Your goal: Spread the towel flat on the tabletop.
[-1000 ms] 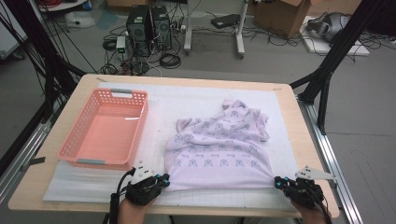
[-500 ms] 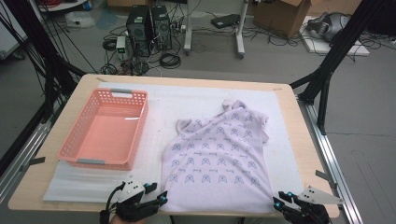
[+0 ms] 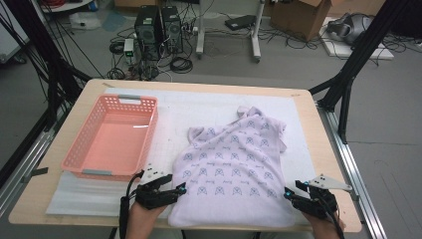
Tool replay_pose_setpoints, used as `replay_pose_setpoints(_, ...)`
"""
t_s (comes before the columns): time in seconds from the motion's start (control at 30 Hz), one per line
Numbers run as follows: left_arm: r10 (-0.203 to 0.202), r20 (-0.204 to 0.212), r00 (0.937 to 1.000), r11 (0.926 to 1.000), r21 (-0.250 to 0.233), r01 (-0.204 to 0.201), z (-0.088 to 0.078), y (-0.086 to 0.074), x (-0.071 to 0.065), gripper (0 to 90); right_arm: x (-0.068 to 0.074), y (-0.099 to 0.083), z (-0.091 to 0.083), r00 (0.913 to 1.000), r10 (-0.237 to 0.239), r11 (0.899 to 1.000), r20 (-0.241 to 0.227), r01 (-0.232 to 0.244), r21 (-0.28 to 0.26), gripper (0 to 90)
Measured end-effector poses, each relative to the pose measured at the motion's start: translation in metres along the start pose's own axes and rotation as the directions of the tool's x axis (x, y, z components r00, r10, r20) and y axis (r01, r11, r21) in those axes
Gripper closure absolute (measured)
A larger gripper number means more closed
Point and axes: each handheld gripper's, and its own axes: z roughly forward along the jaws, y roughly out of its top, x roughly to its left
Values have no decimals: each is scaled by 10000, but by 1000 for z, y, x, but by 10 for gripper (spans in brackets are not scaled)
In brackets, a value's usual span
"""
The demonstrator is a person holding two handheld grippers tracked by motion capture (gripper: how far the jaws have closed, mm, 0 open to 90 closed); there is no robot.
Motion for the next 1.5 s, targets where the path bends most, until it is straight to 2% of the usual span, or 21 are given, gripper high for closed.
replay_pose_setpoints(0.1,467,-196,9987,9989,105,-465,5,-2,-9,390,3,-2,8,9996,-283,9992,-74,285,295,473)
replay_pose_setpoints(0.13,712,-410,9966,9973,201,-705,6,-3,-12,437,5,-4,10,9991,-407,9989,-67,409,246,473)
replay_pose_setpoints(0.17,1260,-943,9875,9919,286,-1238,6,-4,-18,483,6,-5,9,9990,-451,9988,-10,451,180,480)
replay_pose_setpoints(0.2,1568,-1135,9811,9875,325,-1541,7,-5,-20,553,6,-5,9,9992,-397,9990,-20,397,184,497)
replay_pose_setpoints(0.23,1657,-1202,9788,9861,338,-1628,6,-5,-21,594,6,-5,9,9992,-404,9990,-18,404,182,520)
replay_pose_setpoints(0.3,1407,-987,9851,9899,312,-1382,3,-6,-18,740,6,-6,7,9993,-371,9991,-35,371,182,597)
replay_pose_setpoints(0.33,1251,-768,9892,9919,300,-1231,1,-7,-16,822,7,-6,6,9991,-413,9989,-112,415,198,688)
replay_pose_setpoints(0.37,1144,-598,9916,9932,305,-1128,-2,-8,-14,853,7,-6,5,9987,-346,9990,-364,356,274,832)
replay_pose_setpoints(0.4,997,-420,9941,9947,291,-985,-4,-10,-13,863,7,-6,4,9972,-358,9989,-650,377,282,869)
replay_pose_setpoints(0.5,808,-165,9966,9964,289,-803,-14,-17,-14,868,9,-9,0,9971,-320,9988,-696,345,356,876)
replay_pose_setpoints(0.73,840,453,9954,9963,160,-848,-32,-33,-22,869,11,-22,-17,9934,-295,9985,-1107,342,416,877)
replay_pose_setpoints(0.97,585,736,9956,9983,20,-588,-43,-39,-19,870,15,-29,-33,9919,-279,9988,-1242,328,369,881)
replay_pose_setpoints(1.07,647,796,9947,9979,-149,-637,-43,-38,-19,866,14,-31,-34,9925,-319,9987,-1176,363,356,880)
replay_pose_setpoints(1.1,665,647,9957,9975,-298,-647,-41,-36,-18,845,13,-30,-33,9928,-329,9987,-1153,371,343,869)
replay_pose_setpoints(1.13,581,493,9971,9978,-343,-564,-39,-34,-17,742,12,-29,-32,9936,-247,9993,-1100,277,259,806)
replay_pose_setpoints(1.2,142,353,9993,9993,-364,-129,-32,-28,-12,508,10,-25,-29,9947,118,9999,-1021,-116,22,592)
replay_pose_setpoints(1.23,-93,380,9992,9996,-268,103,-28,-23,-8,449,8,-22,-27,9953,218,9995,-940,-236,-186,542)
replay_pose_setpoints(1.33,-317,411,9986,9995,15,317,-15,-11,-2,418,6,-12,-16,9975,190,9992,-684,-213,-332,494)
replay_pose_setpoints(1.4,-77,345,9994,9995,323,66,-6,-5,-3,458,7,-5,-3,9979,78,9998,-646,-88,-150,565)
replay_pose_setpoints(1.47,415,118,9991,9969,658,-422,2,0,-8,647,9,0,10,9943,-143,9994,-1058,177,314,729)
replay_pose_setpoints(1.5,629,-20,9980,9946,831,-625,4,3,-9,800,10,2,15,9941,-378,9987,-1015,412,312,837)
